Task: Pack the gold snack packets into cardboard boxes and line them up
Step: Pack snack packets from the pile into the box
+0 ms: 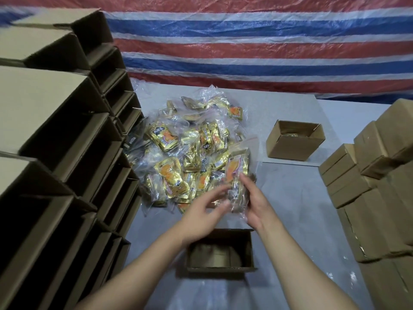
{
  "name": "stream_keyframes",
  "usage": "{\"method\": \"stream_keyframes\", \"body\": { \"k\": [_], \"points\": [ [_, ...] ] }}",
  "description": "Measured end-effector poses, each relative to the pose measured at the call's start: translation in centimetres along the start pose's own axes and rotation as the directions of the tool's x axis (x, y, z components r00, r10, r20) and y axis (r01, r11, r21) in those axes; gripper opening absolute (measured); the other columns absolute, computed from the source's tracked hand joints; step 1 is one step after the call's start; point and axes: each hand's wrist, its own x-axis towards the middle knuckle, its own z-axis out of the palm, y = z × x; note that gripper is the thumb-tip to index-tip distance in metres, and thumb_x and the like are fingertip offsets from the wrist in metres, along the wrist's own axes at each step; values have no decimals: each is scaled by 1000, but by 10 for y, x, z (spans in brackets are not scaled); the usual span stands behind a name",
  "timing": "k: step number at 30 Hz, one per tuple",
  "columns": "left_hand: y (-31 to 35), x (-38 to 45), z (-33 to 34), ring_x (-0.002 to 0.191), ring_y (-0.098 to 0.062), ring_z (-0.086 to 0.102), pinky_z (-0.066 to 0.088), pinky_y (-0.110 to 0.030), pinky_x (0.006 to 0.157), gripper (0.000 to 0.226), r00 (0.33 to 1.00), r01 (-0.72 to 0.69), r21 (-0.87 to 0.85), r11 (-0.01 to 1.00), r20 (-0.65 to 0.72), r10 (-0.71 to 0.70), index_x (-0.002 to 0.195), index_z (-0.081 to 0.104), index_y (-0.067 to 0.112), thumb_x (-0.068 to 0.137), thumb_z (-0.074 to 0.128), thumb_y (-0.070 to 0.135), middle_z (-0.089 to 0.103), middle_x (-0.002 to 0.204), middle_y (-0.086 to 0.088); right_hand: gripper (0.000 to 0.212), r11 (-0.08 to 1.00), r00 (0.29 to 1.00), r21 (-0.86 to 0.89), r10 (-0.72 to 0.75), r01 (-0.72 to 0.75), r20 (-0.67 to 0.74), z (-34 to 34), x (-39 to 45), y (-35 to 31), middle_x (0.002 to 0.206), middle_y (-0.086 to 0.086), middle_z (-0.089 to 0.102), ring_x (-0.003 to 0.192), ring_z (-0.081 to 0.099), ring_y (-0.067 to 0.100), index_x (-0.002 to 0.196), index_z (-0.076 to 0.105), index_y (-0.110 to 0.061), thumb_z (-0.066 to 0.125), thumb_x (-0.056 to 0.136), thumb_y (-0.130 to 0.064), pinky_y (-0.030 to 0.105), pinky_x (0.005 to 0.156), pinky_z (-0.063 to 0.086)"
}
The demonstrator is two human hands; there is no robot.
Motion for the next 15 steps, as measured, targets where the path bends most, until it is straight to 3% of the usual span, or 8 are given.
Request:
{"method": "stream_keyframes", "body": {
  "k": [3, 6, 8, 10, 11, 13, 15],
  "points": [
    [-20, -18, -22, 125, 3, 48, 40, -24, 106, 42, 980, 179, -4, 984, -90, -179, 131, 47, 43, 91, 49, 56, 52, 134, 21, 60, 970, 994, -226, -73, 88, 75, -6, -26, -4, 121, 16, 67, 105, 67, 28, 132, 56, -9, 74, 77, -24, 45, 88, 57],
    [-55, -35, -25, 133, -11, 44, 35, -34, 113, 50, 920, 391, 138, 910, -80, -384, 143, 45, 19, 97, 54, 36, 48, 140, 6, 70, 832, 980, -526, -104, 178, 167, -16, -46, 3, 115, -6, 69, 104, 66, 11, 125, 56, -24, 86, 64, -10, 23, 80, 54],
    [-80, -43, -18, 120, -16, 57, 44, -36, 106, 40, 876, 480, 127, 868, -31, -480, 136, 51, 2, 99, 54, 18, 60, 130, -8, 64, 646, 963, -738, 18, 194, 270, -21, -52, 13, 111, -15, 66, 102, 62, -4, 123, 54, -26, 82, 69, -5, 14, 85, 47],
    [-93, -50, -13, 79, -9, 71, 57, -24, 75, 22, 880, 473, 141, 870, -27, -474, 110, 62, -9, 100, 46, 2, 69, 91, -13, 56, 393, 930, -898, 214, 197, 298, -20, -54, 23, 112, -16, 63, 98, 59, -13, 120, 54, -32, 78, 74, -11, 8, 85, 42],
    [-93, -50, -12, 65, -6, 69, 55, -19, 62, 22, 851, 525, 71, 848, -28, -525, 99, 65, -4, 101, 44, 4, 66, 82, -10, 51, 245, 912, -941, 282, 233, 299, -19, -52, 28, 109, -19, 63, 94, 58, -14, 118, 56, -35, 77, 74, -21, 6, 82, 42],
    [-93, -47, -11, 66, -10, 67, 51, -19, 56, 26, 789, 610, -141, 780, 9, -615, 92, 65, 10, 103, 43, 20, 65, 82, -5, 53, 38, 874, -958, 402, 283, 274, -16, -45, 37, 108, -22, 62, 93, 58, -10, 121, 58, -38, 71, 70, -42, 9, 81, 44],
    [-91, -44, -12, 73, -18, 64, 51, -26, 58, 29, 743, 661, -199, 723, 35, -669, 101, 64, 14, 102, 42, 33, 65, 88, -5, 53, -30, 856, -966, 471, 256, 212, -13, -35, 43, 116, -14, 64, 101, 62, 5, 125, 57, -39, 69, 73, -39, 23, 91, 50]
  ]
}}
